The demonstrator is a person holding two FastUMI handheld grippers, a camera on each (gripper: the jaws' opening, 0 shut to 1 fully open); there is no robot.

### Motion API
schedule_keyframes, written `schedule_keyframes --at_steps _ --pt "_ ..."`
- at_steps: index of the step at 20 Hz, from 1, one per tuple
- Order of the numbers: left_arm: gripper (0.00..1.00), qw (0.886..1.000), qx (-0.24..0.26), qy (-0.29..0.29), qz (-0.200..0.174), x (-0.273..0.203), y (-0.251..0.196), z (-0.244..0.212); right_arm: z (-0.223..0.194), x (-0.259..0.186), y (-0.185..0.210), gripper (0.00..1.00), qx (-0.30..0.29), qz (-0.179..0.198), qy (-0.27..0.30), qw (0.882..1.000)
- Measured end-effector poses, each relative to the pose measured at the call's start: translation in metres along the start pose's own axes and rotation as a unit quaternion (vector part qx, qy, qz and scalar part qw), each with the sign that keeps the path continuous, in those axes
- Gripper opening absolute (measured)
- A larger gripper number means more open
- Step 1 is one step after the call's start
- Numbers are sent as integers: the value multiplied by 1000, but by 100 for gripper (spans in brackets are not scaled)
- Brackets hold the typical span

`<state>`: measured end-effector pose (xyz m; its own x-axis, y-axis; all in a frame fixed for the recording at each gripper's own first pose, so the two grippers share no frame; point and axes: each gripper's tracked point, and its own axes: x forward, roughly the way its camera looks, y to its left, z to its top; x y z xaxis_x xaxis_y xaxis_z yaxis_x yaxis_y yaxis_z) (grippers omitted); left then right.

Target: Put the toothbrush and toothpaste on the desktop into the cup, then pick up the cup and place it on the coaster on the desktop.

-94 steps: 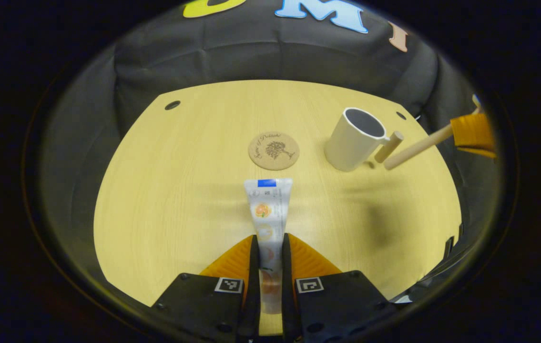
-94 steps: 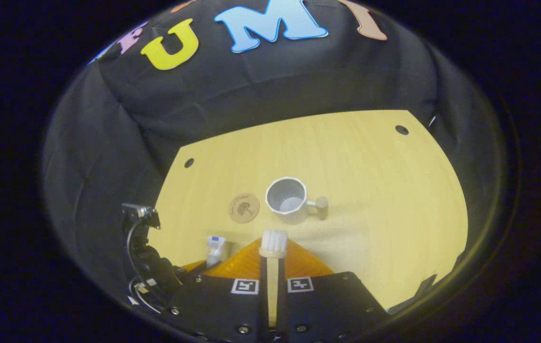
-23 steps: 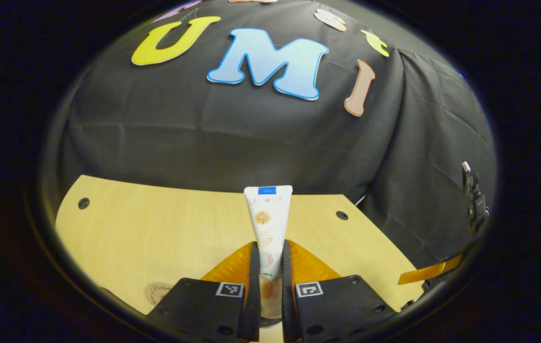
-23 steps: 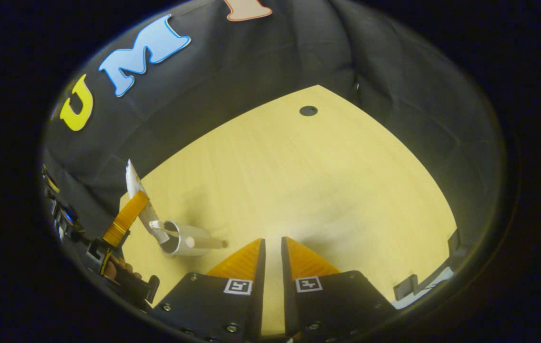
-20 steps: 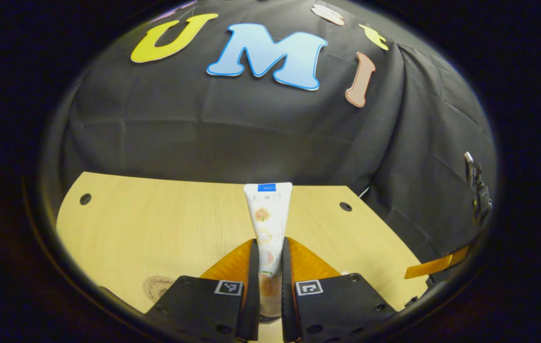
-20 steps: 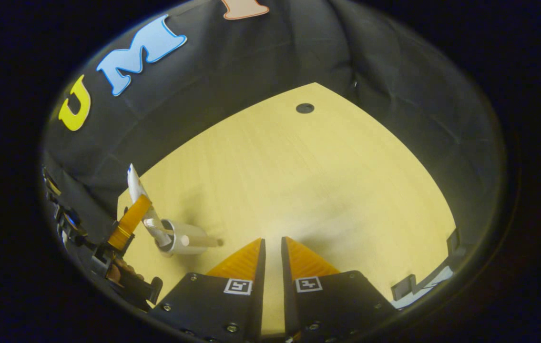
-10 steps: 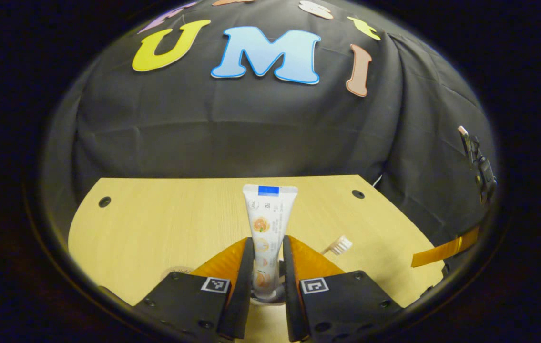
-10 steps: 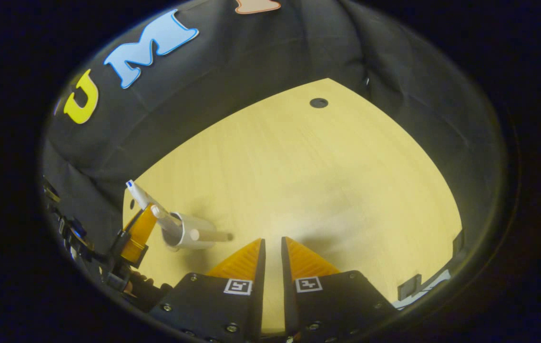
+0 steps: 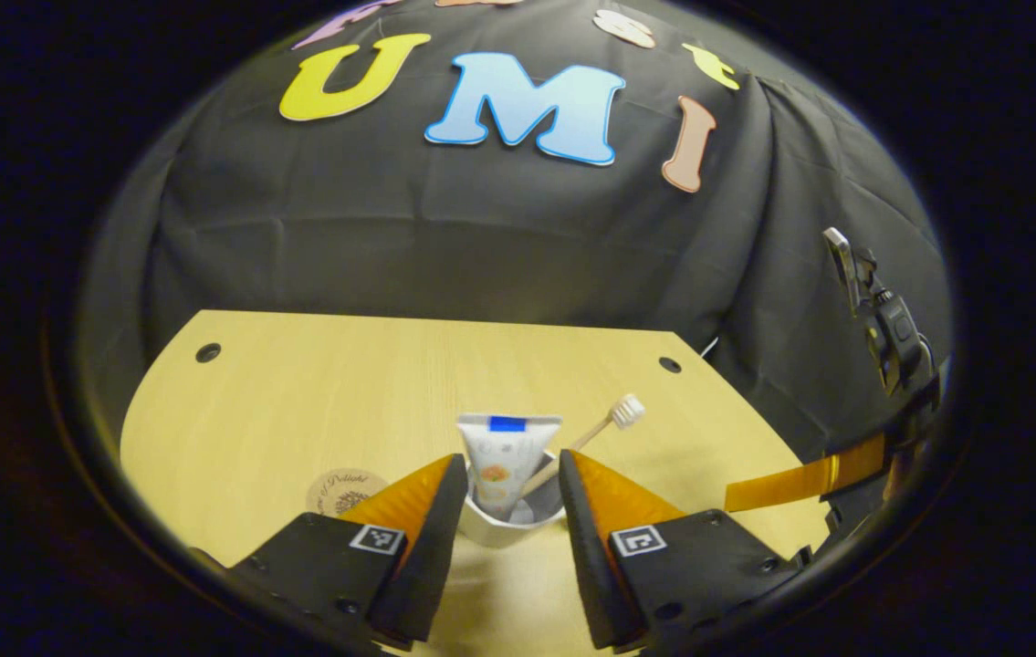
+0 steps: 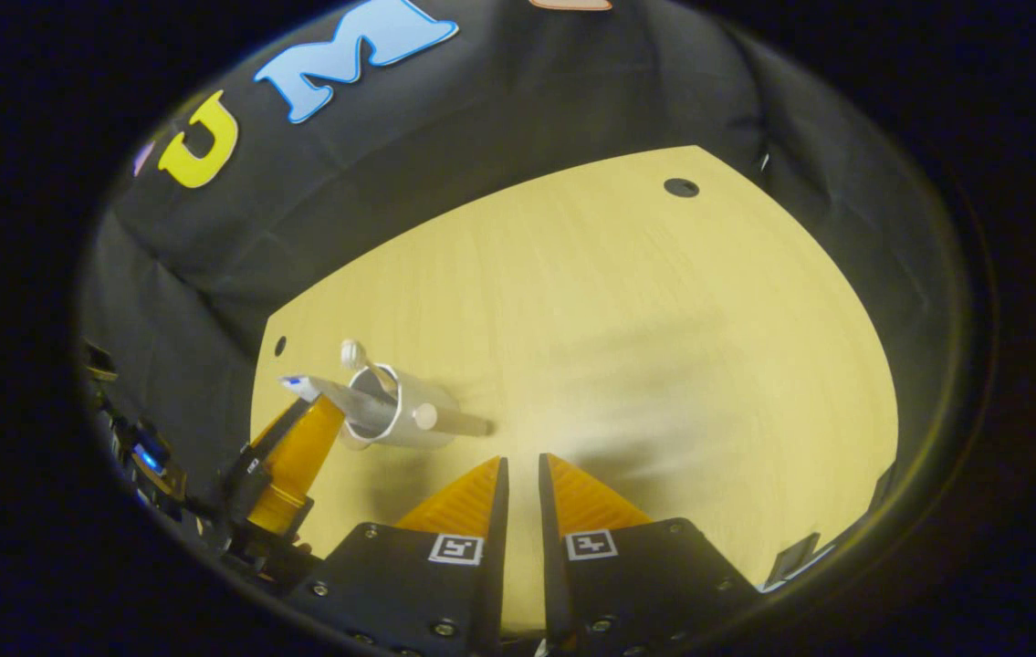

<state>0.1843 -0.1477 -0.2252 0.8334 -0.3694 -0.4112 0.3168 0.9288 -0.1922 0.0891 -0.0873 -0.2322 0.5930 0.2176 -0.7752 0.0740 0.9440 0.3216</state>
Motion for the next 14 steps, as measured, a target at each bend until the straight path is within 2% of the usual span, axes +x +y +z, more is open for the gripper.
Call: schedule_keyframes --at_steps 1,2,3,4,5,6,12,14 --pt "70 1000 6 -3 2 -1 1 2 1 0 2 18 -4 1 1 1000" --pt "77 1000 10 -3 5 -4 0 3 1 0 4 18 -9 2 2 1000" --pt "70 1000 11 -4 4 -7 0 4 -1 0 6 19 -16 4 5 1000" --pt "71 1000 9 -7 5 -11 1 5 -2 1 8 18 -25 7 8 1000" --pt "77 1000 6 -8 6 -17 1 6 -3 3 11 19 -35 9 11 999" --pt "70 1000 3 -8 7 -21 3 6 -3 5 14 19 -48 13 15 999" --pt "70 999 -19 -11 42 -71 32 -1 -1 23 27 19 -163 20 43 985" --pt "70 997 -29 -10 64 -88 50 -8 -1 33 34 27 -209 23 56 976"
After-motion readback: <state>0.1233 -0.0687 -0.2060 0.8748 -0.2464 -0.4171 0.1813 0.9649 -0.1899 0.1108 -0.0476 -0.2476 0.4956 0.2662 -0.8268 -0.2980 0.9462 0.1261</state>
